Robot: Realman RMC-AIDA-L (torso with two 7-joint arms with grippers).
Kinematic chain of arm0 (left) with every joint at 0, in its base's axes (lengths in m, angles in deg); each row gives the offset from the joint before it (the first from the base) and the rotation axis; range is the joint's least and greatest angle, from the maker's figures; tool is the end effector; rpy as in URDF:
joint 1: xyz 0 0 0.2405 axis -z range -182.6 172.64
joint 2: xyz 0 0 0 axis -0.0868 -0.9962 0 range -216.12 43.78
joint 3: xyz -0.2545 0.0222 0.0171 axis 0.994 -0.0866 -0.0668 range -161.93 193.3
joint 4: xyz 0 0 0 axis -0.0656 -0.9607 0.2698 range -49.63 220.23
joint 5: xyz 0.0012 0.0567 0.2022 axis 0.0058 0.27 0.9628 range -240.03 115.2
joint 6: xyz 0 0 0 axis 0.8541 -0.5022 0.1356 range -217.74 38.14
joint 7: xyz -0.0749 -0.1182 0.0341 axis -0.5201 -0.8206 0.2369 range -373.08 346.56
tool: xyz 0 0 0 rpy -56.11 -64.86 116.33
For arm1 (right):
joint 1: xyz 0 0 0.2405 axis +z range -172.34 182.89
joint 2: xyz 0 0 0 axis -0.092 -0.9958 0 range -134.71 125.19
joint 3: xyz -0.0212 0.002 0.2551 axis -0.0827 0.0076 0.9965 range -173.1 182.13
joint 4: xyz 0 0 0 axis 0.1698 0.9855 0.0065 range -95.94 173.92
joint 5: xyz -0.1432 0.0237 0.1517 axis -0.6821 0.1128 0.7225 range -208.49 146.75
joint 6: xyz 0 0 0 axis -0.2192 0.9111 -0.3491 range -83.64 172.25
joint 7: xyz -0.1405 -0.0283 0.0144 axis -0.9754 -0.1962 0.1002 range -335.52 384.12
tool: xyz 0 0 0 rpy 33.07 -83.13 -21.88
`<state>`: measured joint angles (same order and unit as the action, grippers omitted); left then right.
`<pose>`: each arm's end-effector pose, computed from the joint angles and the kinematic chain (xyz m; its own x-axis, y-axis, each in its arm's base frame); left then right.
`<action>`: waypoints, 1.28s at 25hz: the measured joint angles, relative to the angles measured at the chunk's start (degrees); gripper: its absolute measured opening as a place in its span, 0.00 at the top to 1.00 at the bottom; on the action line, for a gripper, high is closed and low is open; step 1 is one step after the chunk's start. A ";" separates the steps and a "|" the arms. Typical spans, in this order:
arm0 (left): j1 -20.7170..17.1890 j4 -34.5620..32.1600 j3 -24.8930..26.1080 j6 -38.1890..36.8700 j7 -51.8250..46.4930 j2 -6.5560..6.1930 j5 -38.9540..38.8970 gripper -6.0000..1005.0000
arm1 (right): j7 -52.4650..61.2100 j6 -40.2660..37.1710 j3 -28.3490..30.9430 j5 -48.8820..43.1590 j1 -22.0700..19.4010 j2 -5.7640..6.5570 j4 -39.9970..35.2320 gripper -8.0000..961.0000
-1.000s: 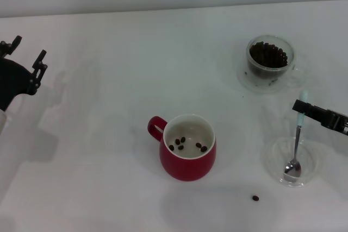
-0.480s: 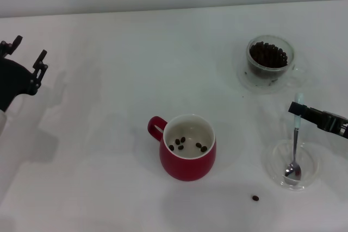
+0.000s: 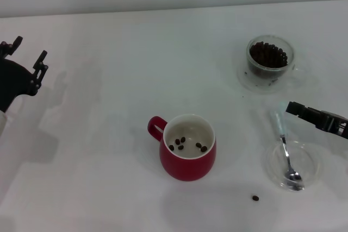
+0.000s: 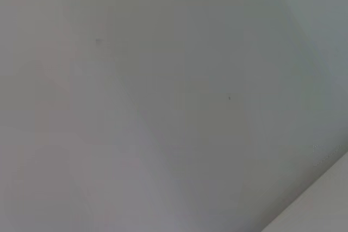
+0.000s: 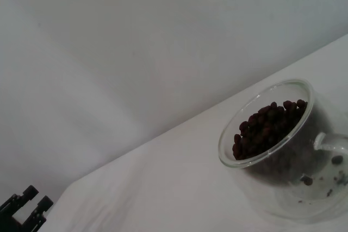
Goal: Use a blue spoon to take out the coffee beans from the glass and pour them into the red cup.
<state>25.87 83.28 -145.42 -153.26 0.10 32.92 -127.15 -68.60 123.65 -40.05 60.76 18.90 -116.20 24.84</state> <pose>-0.3193 0.3435 -0.0368 0.9701 -0.1177 0.2123 0.1616 -0.3394 -0.9267 0.3847 0.2416 0.0120 0.1725 -0.6346 -0.7534 -0.9535 -0.2995 0.0340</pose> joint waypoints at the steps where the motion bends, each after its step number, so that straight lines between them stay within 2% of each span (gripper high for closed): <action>1: 0.00 0.00 0.00 0.00 0.00 0.00 0.01 0.48 | 0.00 -0.02 0.00 0.00 0.00 0.00 0.02 0.83; 10: 0.00 0.00 0.04 0.00 0.00 0.00 0.05 0.49 | -0.03 0.98 0.71 0.42 -0.09 0.21 -0.05 0.79; 14: 0.00 0.00 0.32 -0.04 0.00 0.00 -0.13 0.49 | -1.35 1.22 4.13 0.75 -0.06 0.13 -1.32 0.79; 15: 0.01 0.00 0.35 -0.13 0.00 0.00 -0.21 0.49 | -3.55 0.95 8.84 0.76 0.03 -0.41 -1.91 0.79; 16: 0.03 0.00 0.37 -0.30 0.00 0.00 -0.31 0.49 | -3.55 0.95 8.84 0.76 0.03 -0.41 -1.91 0.79; 20: -0.17 -0.28 0.45 -2.11 0.01 0.09 -2.24 0.49 | -10.62 0.69 19.14 0.76 0.48 -1.15 -2.08 0.79; 25: -2.13 -1.17 0.44 -8.32 0.00 0.27 -4.19 0.49 | -19.96 -1.54 29.10 0.76 1.16 -2.09 -2.11 0.79; 29: -4.05 -3.75 0.44 -11.64 -0.20 0.27 -8.98 0.48 | -29.90 -3.46 39.48 0.74 1.20 -3.24 -0.75 0.79; 32: -5.11 -5.53 0.44 -12.55 -0.66 0.34 -13.07 0.48 | -38.10 -4.04 46.47 0.74 1.33 -3.25 2.03 0.79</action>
<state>20.75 77.74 -144.98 -165.81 -0.56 33.26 -140.22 -106.69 119.61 6.42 61.50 20.23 -119.46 26.86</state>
